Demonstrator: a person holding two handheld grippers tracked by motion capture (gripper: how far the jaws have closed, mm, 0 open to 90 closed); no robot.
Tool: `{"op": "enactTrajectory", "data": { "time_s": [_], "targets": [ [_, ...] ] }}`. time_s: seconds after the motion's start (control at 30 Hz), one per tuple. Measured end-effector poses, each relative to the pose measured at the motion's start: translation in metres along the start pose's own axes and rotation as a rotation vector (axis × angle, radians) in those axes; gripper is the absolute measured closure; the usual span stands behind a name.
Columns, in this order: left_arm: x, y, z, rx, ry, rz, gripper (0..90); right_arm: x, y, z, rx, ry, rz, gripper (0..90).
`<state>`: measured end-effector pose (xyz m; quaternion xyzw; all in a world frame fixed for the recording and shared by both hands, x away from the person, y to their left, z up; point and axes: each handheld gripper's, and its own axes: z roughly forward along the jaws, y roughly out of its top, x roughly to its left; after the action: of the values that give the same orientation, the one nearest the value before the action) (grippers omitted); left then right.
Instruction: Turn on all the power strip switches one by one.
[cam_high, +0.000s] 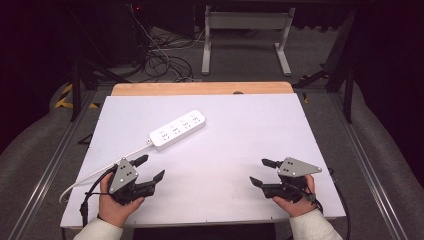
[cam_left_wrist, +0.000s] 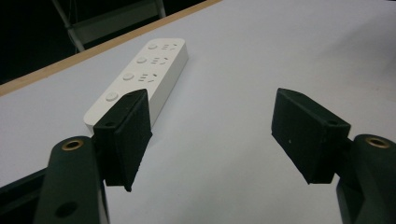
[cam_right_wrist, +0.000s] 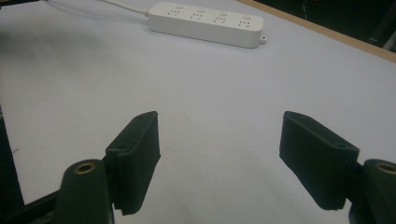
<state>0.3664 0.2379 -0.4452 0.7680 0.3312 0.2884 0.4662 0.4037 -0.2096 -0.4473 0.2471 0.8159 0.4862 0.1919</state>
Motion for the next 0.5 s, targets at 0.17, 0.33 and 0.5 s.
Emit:
{"op": "enactTrajectory", "data": {
  "time_s": [0.17,0.33,0.5],
  "targets": [
    [-0.0004,0.0004,0.0003,-0.002,0.002,-0.008,28.2,0.0005,0.0,-0.0004,-0.005,0.002,0.001,29.7],
    [0.0003,0.0011,0.0003,0.0,0.007,0.009,28.9,0.0013,0.0,-0.0002,-0.002,0.011,-0.001,31.1],
    [-0.0004,0.0029,0.0003,0.013,0.012,0.031,31.0,0.0036,0.0009,0.0002,-0.001,0.019,-0.006,30.9]
  ]
}}
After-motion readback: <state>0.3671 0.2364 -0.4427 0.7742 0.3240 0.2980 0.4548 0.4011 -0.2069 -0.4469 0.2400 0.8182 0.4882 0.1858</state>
